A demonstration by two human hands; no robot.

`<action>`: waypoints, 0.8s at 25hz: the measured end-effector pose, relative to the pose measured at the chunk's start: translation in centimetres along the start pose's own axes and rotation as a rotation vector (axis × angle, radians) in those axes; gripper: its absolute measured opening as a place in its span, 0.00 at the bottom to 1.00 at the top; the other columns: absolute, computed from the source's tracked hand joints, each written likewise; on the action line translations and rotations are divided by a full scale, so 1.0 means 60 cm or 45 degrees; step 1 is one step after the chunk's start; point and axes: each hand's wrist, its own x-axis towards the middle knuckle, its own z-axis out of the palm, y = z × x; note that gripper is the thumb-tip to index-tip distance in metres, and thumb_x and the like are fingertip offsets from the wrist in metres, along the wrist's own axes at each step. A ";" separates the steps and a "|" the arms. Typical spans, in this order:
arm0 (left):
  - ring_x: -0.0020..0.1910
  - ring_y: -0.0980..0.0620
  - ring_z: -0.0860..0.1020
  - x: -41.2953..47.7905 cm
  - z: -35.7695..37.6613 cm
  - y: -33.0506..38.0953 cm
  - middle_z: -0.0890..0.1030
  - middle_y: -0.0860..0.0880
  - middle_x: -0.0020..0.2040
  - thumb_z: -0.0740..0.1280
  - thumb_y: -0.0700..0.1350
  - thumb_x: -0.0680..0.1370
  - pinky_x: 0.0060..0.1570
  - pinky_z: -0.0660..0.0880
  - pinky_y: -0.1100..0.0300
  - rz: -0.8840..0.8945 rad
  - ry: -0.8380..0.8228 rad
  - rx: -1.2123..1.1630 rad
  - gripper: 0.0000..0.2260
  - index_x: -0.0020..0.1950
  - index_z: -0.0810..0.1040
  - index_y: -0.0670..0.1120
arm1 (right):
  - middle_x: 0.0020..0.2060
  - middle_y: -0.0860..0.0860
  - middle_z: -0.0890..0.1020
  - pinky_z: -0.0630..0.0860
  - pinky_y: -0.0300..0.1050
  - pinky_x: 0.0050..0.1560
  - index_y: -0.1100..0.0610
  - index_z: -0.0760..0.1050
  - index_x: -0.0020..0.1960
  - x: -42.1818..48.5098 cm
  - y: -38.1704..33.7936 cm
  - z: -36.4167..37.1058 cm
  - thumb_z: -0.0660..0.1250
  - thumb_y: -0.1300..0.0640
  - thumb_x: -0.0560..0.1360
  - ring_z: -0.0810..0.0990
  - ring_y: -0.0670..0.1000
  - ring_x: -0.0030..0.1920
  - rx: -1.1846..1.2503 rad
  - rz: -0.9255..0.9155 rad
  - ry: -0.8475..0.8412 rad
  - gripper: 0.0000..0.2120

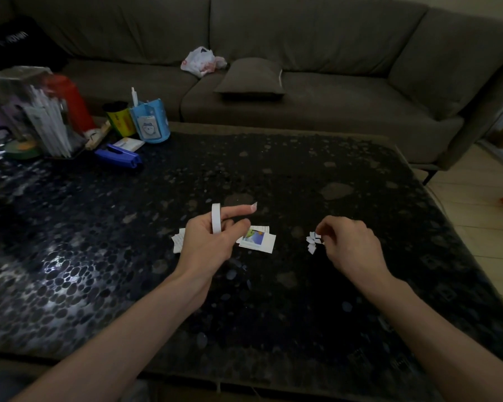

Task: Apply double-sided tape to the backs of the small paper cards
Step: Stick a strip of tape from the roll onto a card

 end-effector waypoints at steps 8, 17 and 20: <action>0.27 0.59 0.65 0.003 -0.038 0.000 0.69 0.53 0.28 0.72 0.40 0.80 0.26 0.65 0.68 -0.062 0.038 0.017 0.10 0.51 0.89 0.55 | 0.63 0.45 0.79 0.77 0.47 0.65 0.45 0.77 0.65 -0.006 -0.067 0.023 0.73 0.51 0.79 0.78 0.46 0.64 0.177 -0.304 -0.138 0.15; 0.25 0.61 0.68 0.006 -0.066 -0.001 0.75 0.48 0.34 0.72 0.42 0.80 0.25 0.66 0.70 -0.083 0.106 0.072 0.10 0.50 0.89 0.58 | 0.60 0.49 0.81 0.73 0.46 0.59 0.49 0.79 0.66 -0.019 -0.106 0.069 0.67 0.45 0.82 0.77 0.49 0.59 -0.172 -0.753 0.013 0.16; 0.24 0.61 0.66 0.006 -0.069 -0.001 0.70 0.51 0.30 0.72 0.41 0.80 0.25 0.64 0.70 -0.065 0.114 0.058 0.10 0.50 0.89 0.56 | 0.54 0.51 0.83 0.74 0.47 0.56 0.52 0.80 0.62 -0.027 -0.107 0.068 0.69 0.50 0.82 0.80 0.51 0.53 -0.331 -0.869 0.055 0.11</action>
